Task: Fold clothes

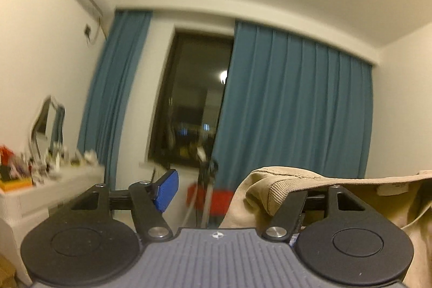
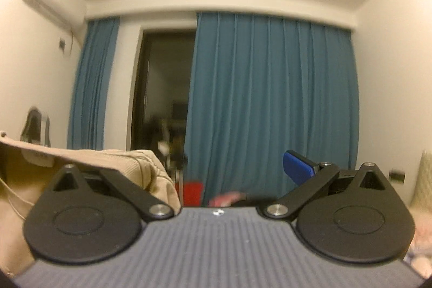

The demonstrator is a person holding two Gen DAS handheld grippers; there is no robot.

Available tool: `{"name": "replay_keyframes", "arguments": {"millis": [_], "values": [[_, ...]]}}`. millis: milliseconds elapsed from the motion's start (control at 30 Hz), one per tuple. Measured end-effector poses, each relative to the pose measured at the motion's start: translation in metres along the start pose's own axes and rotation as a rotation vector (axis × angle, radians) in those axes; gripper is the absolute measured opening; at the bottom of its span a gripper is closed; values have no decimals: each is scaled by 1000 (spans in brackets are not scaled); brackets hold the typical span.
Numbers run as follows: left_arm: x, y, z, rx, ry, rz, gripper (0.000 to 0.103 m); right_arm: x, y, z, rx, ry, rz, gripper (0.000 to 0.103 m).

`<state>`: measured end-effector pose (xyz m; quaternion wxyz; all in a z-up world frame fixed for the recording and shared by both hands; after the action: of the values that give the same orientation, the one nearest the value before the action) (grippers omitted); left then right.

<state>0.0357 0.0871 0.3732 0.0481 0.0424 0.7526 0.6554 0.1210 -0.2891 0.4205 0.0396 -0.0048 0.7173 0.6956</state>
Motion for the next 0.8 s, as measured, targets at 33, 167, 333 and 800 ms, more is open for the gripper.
{"name": "replay_keyframes", "arguments": {"millis": [33,167,333,800], "values": [[-13,-15,0,2,0,27,69,-17,-14,1,-2,-4,26,103],[-90,-70,13,8,12,109,69,-87,-68,5,-11,-22,128,103],[-216,-122,23,23,73,112,69,-187,-124,12,8,-64,208,103],[-596,-429,108,93,190,572,71,-474,-424,35,-25,-67,566,103]]}}
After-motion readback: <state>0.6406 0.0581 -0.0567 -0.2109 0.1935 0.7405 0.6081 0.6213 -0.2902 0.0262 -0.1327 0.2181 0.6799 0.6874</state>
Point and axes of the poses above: each gripper's, at about its wrist camera, not at the fingertips, and x roughly against the way its jaws point, z to its left, y to its top, the point moved 7 cm from there along -x, roughly the way its jaws point, and after that the axes turned 3 degrees about -y, right-handed, at the moved point
